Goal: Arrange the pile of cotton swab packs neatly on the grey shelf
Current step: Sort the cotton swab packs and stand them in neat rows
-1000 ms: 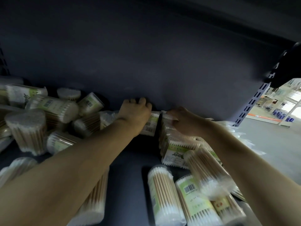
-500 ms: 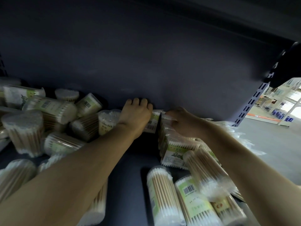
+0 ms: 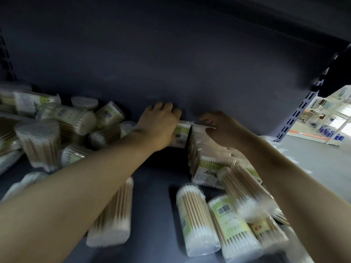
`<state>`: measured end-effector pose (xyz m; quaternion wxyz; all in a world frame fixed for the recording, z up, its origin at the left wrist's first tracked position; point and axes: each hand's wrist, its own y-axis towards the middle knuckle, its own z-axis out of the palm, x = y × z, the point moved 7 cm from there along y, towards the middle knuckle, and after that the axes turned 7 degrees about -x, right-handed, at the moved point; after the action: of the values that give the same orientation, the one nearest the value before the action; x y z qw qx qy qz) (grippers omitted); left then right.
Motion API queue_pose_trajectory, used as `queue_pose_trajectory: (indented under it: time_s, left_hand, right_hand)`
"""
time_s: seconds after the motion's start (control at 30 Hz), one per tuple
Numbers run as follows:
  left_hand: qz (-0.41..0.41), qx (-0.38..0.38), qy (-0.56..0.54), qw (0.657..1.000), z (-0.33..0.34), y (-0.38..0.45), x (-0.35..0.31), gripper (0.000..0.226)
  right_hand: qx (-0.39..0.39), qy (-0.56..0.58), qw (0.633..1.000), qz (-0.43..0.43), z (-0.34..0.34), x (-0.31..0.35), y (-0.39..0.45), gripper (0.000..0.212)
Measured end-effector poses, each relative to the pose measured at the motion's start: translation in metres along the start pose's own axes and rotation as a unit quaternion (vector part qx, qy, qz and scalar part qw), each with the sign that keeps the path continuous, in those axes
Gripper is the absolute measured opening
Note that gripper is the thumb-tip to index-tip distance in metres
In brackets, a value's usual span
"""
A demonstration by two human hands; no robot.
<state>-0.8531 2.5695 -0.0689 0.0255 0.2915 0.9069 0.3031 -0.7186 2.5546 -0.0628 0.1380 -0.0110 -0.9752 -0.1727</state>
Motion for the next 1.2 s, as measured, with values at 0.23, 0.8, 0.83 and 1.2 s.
queue_pose_trajectory:
  time_s: [0.23, 0.8, 0.83, 1.2]
  left_hand:
    - [-0.064, -0.044, -0.066, 0.995, -0.023, -0.025, 0.033, 0.033]
    - [-0.123, -0.070, -0.010, 0.990, -0.072, -0.115, 0.135, 0.036]
    - [-0.131, -0.059, -0.010, 0.990, -0.072, -0.120, 0.143, 0.037]
    - [-0.220, -0.060, -0.038, 0.973, -0.070, -0.165, 0.217, 0.051]
  right_hand:
    - [-0.057, 0.011, 0.998, -0.004, -0.012, 0.017, -0.006, 0.034]
    - [-0.062, 0.115, 0.991, -0.027, 0.018, 0.120, 0.005, 0.032]
    - [-0.056, 0.123, 0.990, -0.033, 0.021, 0.129, 0.007, 0.032]
    - [-0.025, 0.202, 0.974, -0.094, 0.058, 0.205, 0.029, 0.026]
